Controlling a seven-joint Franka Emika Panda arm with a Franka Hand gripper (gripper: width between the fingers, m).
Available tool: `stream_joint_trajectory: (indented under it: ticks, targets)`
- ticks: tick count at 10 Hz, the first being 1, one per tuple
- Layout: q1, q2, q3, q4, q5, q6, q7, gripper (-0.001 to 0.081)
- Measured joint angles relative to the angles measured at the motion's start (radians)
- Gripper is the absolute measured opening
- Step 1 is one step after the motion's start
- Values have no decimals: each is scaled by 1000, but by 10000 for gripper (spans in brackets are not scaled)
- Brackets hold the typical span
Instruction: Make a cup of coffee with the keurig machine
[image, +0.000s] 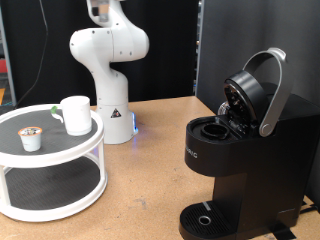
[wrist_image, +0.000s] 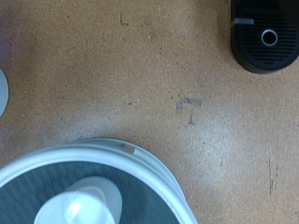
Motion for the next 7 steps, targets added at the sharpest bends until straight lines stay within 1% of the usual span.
stream_joint_trajectory:
  ticks: [2, 3, 5, 7]
  targets:
    - [-15, 3, -66, 5, -28, 5, -62, 808]
    - [-16, 7, -81, 8, -34, 5, -85, 808]
    - [-16, 7, -84, 7, -34, 3, -86, 808]
    - [-20, 7, -117, 9, -39, 12, -111, 808]
